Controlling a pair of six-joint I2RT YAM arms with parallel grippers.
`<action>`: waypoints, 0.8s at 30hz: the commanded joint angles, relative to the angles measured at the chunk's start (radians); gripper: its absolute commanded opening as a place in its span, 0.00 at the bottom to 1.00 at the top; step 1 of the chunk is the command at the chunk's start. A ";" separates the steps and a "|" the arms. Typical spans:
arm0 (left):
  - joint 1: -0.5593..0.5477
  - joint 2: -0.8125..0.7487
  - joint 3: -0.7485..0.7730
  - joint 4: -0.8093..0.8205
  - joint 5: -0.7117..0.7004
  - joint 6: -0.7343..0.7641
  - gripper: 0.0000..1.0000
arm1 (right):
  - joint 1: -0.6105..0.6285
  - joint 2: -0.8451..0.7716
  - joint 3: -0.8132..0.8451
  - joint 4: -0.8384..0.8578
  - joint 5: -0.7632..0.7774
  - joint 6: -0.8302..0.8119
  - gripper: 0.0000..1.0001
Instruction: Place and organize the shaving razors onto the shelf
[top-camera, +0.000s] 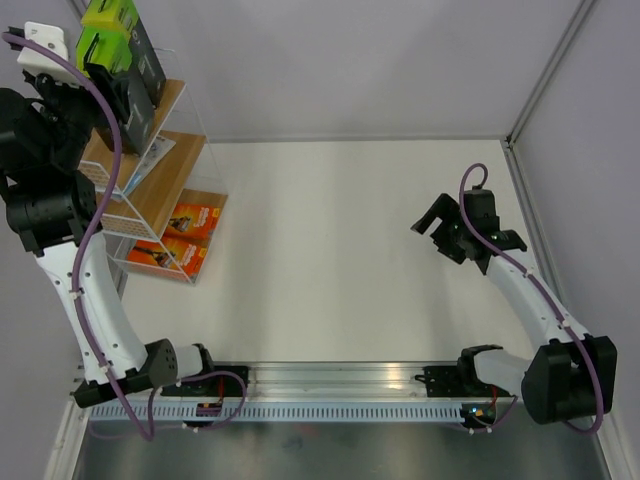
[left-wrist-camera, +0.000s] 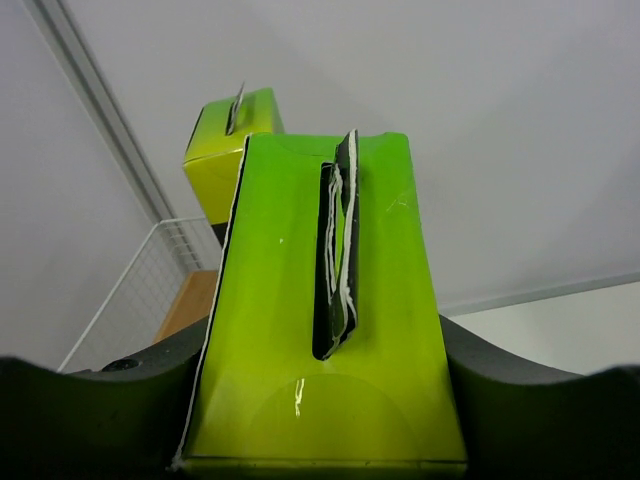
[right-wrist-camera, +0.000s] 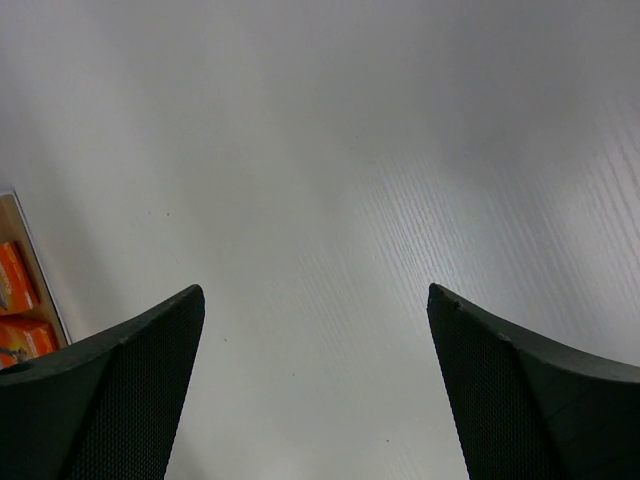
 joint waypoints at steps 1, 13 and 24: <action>0.054 -0.027 -0.016 0.091 0.011 -0.020 0.37 | 0.002 0.032 0.008 0.001 0.024 -0.033 0.98; 0.272 0.047 -0.015 0.150 0.272 -0.187 0.37 | 0.042 0.132 0.109 -0.004 0.024 -0.064 0.98; 0.297 0.102 0.012 0.133 0.321 -0.176 0.38 | 0.042 0.158 0.135 -0.020 0.037 -0.056 0.98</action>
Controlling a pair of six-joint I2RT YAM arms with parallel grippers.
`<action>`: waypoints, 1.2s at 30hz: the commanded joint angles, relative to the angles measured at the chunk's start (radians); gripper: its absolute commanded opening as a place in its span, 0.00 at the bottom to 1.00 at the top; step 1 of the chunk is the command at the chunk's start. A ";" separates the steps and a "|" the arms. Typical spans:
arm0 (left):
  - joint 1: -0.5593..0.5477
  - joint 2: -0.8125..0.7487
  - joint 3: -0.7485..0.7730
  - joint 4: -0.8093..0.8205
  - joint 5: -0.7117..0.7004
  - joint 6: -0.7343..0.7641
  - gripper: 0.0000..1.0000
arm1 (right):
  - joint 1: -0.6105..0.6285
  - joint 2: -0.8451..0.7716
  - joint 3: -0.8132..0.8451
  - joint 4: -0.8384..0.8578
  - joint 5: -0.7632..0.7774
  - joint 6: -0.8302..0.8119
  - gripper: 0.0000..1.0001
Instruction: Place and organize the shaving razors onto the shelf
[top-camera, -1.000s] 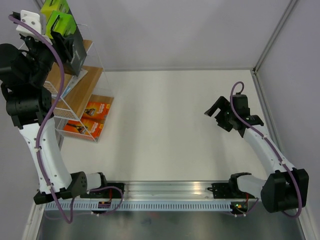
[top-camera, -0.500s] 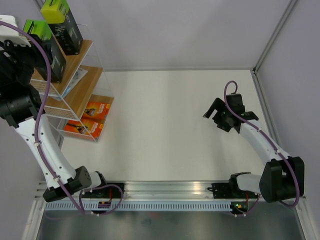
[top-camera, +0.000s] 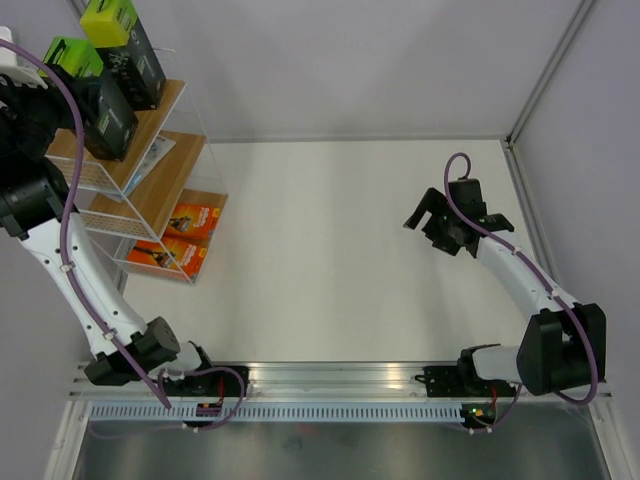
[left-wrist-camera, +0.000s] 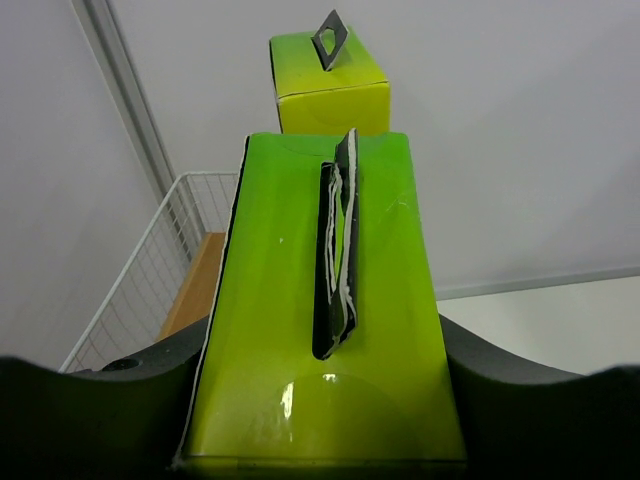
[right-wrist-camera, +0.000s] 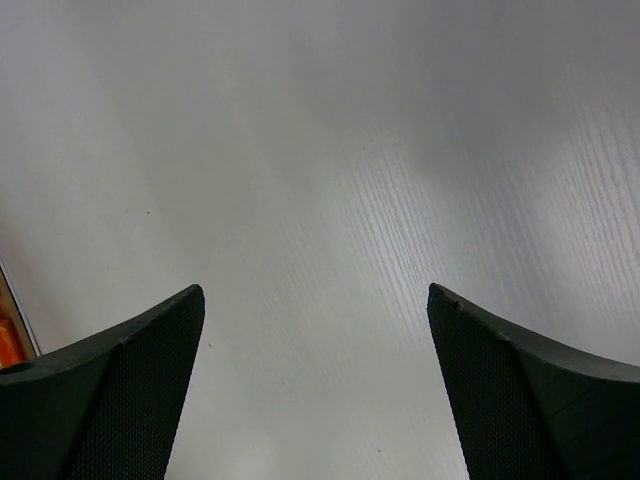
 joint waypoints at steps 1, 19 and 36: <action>0.006 0.021 0.039 0.062 0.058 -0.029 0.38 | 0.002 0.012 0.041 -0.009 0.018 0.001 0.98; 0.004 0.072 0.025 0.079 0.074 -0.027 0.52 | 0.004 -0.028 -0.013 0.007 0.034 0.039 0.98; 0.004 0.031 0.017 0.099 -0.001 -0.059 1.00 | 0.004 -0.042 -0.013 0.017 -0.003 0.013 0.98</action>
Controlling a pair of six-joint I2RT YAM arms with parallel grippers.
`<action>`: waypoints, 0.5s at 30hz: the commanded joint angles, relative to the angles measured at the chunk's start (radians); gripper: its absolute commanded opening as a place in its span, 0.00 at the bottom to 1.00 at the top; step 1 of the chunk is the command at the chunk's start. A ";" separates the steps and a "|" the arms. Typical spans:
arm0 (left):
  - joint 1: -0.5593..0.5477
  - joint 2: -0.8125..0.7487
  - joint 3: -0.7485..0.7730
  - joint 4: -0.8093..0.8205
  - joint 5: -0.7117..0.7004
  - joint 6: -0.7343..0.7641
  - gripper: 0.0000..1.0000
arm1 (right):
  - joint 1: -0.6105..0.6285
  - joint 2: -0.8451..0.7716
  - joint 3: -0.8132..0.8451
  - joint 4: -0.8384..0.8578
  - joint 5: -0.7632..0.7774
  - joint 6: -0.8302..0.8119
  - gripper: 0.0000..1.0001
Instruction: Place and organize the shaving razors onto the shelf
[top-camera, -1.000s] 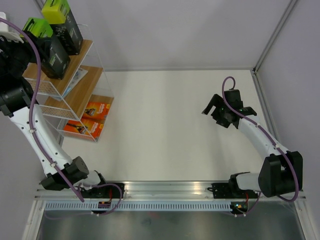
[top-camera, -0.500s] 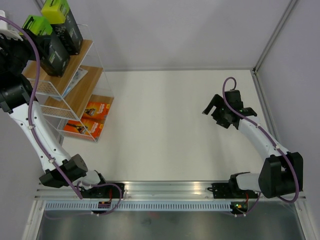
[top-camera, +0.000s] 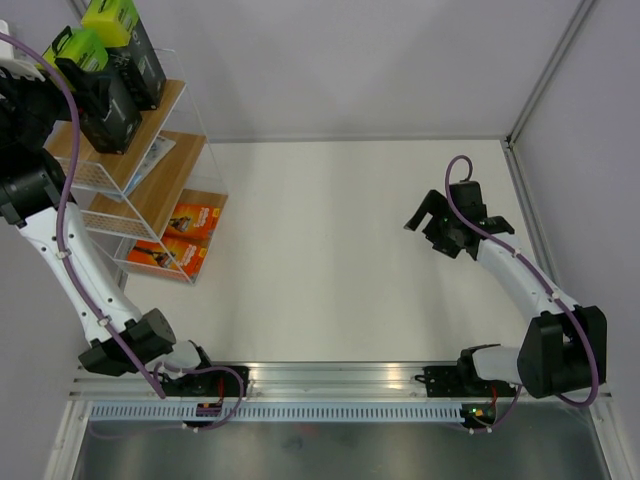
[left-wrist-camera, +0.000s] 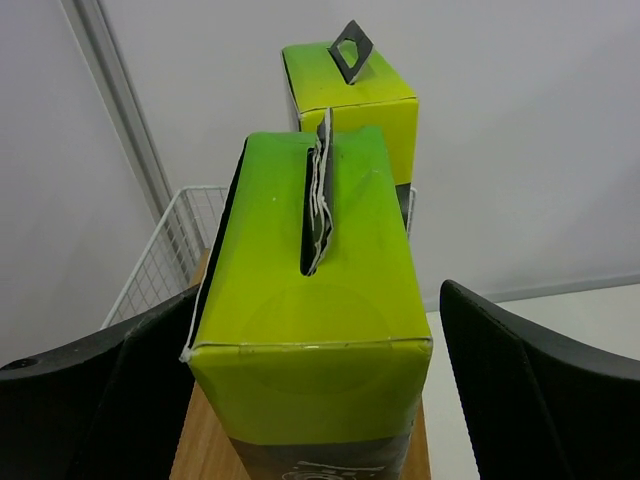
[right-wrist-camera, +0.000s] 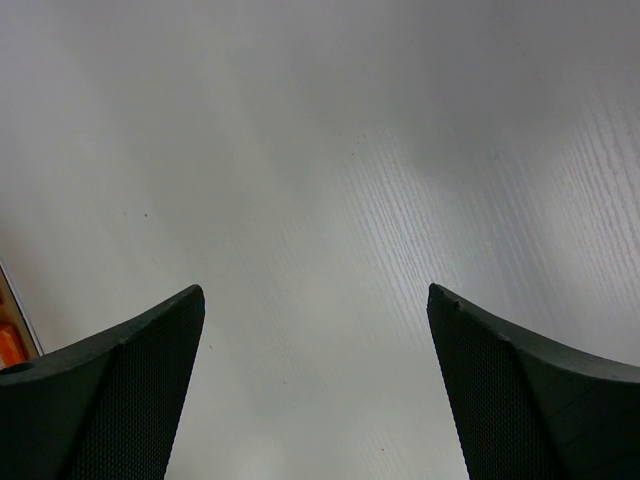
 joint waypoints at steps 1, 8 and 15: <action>0.005 -0.035 0.010 0.034 -0.055 -0.033 1.00 | 0.002 -0.039 0.006 0.022 -0.028 -0.016 0.98; 0.005 -0.087 0.013 0.049 -0.251 -0.081 1.00 | 0.002 -0.016 0.058 0.075 -0.158 -0.052 0.98; 0.005 -0.272 -0.108 0.065 -0.280 -0.144 1.00 | 0.003 -0.004 0.101 0.114 -0.232 -0.091 0.98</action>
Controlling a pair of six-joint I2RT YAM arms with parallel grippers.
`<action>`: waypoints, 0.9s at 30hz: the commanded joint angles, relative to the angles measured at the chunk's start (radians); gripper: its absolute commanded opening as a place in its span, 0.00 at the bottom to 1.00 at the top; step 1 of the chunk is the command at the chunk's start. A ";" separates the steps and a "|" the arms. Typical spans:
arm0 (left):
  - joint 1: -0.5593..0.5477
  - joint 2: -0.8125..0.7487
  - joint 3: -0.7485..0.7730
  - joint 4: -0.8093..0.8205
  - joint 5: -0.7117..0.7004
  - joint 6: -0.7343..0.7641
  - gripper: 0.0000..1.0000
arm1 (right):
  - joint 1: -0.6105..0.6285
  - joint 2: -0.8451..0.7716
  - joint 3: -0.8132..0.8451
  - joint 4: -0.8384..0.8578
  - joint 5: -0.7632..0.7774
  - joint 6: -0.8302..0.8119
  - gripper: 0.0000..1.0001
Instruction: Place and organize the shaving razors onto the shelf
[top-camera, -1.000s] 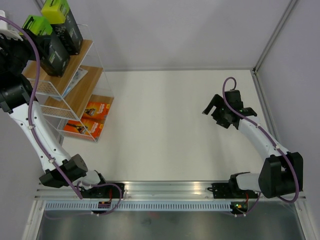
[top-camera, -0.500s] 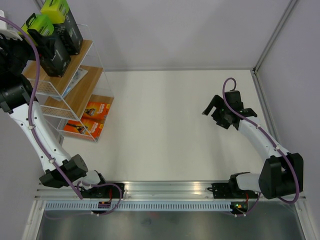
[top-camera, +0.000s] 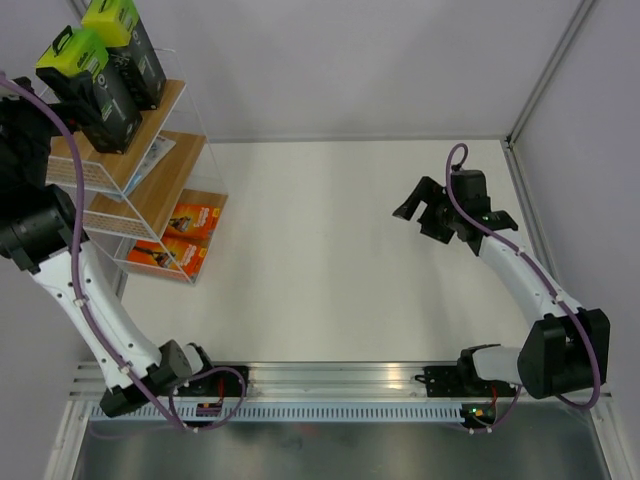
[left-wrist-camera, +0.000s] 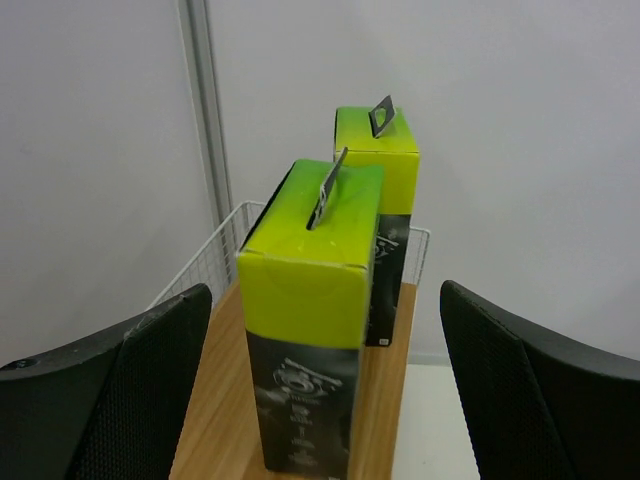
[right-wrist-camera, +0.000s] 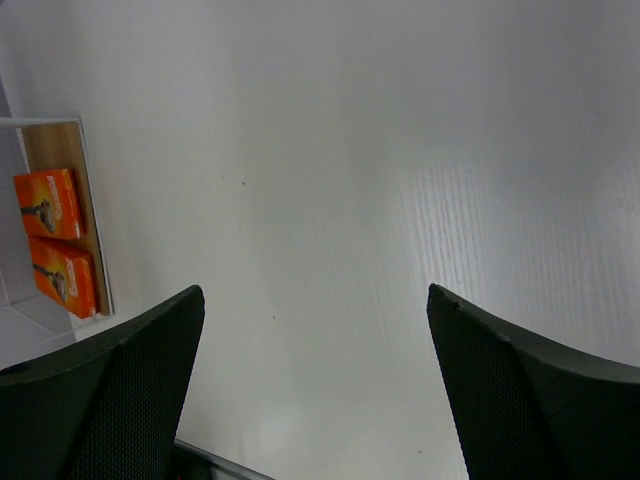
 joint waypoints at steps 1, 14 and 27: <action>0.004 -0.145 -0.055 0.041 -0.077 -0.065 1.00 | 0.003 0.002 0.050 0.065 -0.095 -0.031 0.98; -0.250 -0.551 -0.624 0.037 0.059 -0.321 1.00 | 0.034 -0.084 0.133 0.182 -0.234 -0.133 0.98; -0.537 -0.668 -1.173 -0.001 0.044 -0.339 0.99 | 0.034 -0.443 -0.112 0.278 0.019 -0.101 0.98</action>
